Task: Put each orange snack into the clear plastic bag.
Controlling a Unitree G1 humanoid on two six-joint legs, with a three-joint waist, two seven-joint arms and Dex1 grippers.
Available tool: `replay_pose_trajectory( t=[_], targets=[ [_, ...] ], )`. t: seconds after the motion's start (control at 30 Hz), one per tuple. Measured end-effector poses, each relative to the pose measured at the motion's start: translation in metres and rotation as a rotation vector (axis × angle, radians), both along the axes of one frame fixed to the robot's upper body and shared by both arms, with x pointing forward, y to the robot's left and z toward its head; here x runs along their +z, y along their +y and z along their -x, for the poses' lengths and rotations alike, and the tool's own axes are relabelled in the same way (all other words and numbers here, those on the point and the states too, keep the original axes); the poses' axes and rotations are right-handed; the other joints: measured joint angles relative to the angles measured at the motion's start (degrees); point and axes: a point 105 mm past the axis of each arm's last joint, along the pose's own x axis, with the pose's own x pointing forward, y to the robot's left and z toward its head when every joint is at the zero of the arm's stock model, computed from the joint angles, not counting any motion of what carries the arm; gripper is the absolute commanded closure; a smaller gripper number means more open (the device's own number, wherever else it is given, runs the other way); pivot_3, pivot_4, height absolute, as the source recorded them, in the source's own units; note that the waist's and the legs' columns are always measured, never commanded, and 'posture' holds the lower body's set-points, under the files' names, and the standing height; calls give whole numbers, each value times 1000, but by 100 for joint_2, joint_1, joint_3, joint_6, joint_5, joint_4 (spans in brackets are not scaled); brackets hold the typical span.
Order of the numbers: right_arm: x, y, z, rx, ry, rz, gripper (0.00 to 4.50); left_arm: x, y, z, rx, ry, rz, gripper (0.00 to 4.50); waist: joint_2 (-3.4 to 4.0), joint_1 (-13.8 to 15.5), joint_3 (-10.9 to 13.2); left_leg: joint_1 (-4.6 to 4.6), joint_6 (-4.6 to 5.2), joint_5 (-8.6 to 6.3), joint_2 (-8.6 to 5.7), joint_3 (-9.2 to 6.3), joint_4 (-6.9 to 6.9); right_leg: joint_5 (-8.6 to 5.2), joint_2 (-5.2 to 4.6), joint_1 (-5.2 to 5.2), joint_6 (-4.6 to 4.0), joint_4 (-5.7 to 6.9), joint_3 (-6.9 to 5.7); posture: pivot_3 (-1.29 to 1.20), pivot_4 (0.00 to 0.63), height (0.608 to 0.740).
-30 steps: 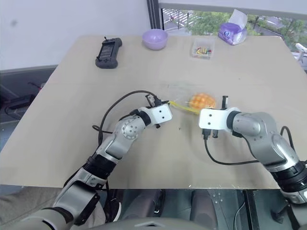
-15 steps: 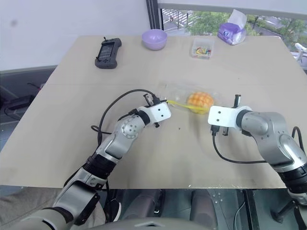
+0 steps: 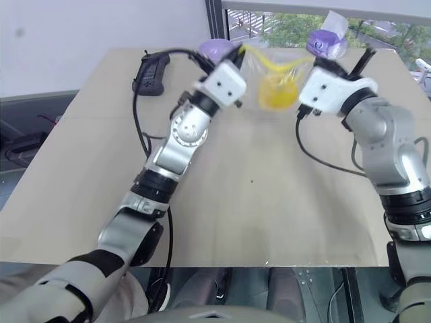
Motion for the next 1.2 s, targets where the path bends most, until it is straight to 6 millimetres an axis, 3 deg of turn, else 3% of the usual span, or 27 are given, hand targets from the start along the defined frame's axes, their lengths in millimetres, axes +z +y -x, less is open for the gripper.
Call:
replay_pose_trajectory(
  t=[0.1, 0.27, 0.37, 0.43, 0.47, 0.57, 0.6, 0.63, 0.7, 0.73, 0.87, 1.07, 1.2],
  targets=[
    [-26, -5, 0, 8, 113, 20, 4474, -21, 0, -1, -25, 55, -51, 4500, 2, -4, -1, 2, 0, 0, -2, -1, 4, 0, 2, 2, 0, 6, -1, 0, 150, 740],
    [-95, -16, 17, 24, 439, 60, 4474, -106, 5, 6, -75, 291, -246, 4500, 4, -19, 0, 3, 1, 0, -2, 0, 6, 0, 3, -2, 0, 19, 3, 0, 150, 740],
    [-132, -20, 41, 50, 664, 71, 4474, -166, 12, 29, -145, 479, -456, 4500, 7, -45, -2, 6, 1, 0, 2, 5, 6, 0, 5, -4, -1, 25, 9, 0, 150, 740],
    [-145, -20, 51, 64, 752, 68, 4474, -192, 19, 43, -181, 565, -551, 4500, 9, -62, -1, 8, 1, 0, 2, 6, 8, 0, 6, -4, -1, 31, 10, 0, 150, 740],
    [-154, -20, 61, 75, 817, 68, 4474, -195, 21, 54, -218, 577, -615, 4500, 11, -49, -3, 12, 2, -1, 5, 0, 13, -1, 7, 2, -1, 32, 7, 0, 150, 740],
    [-166, -18, 75, 93, 910, 64, 4500, -206, 24, 69, -269, 636, -688, 3523, 33, -10, -16, 34, 6, -3, 4, 2, 17, -1, 7, 27, 0, 27, 7, 0, 150, 740],
    [-167, -17, 77, 95, 922, 62, 3823, -210, 24, 71, -281, 661, -696, 3067, 33, 0, -16, 33, 7, -4, 4, 0, 18, 0, 8, 27, 0, 29, 5, 0, 150, 740],
    [-167, -17, 77, 95, 928, 62, 3570, -211, 24, 73, -286, 672, -699, 2637, 33, 3, -16, 33, 7, -4, 4, -2, 18, -1, 8, 27, 0, 29, 2, 0, 150, 740],
    [-169, -19, 82, 88, 962, 52, 2632, -207, 25, 75, -291, 670, -713, 1679, 32, 11, -18, 32, 6, -3, 5, -6, 17, -1, 8, 28, 0, 29, -2, 0, 150, 740],
    [-169, -20, 84, 85, 973, 46, 2577, -205, 26, 76, -291, 667, -720, 1274, 32, 13, -18, 32, 5, -3, 5, -7, 16, -1, 8, 27, 0, 27, -2, 0, 150, 740],
    [-170, -33, 95, 43, 1052, 19, 2577, -203, 38, 81, -296, 720, -732, 1274, 33, -1, -19, 30, 7, -4, 5, -4, 15, -1, 7, 27, 0, 22, 0, 0, 150, 740],
    [-151, -52, 109, 51, 1108, -191, 2577, -199, 80, 89, -343, 1093, -511, 1274, 32, -4, -16, 30, 9, -5, 10, -8, 15, -2, 11, 27, 1, 25, -4, 0, 150, 740],
    [-134, -61, 113, 128, 1077, -452, 2577, -172, 115, 86, -347, 1186, -279, 1274, 28, 9, -14, 29, 8, -5, 13, -14, 16, -1, 12, 30, 0, 24, -10, 0, 150, 740]
  ],
)
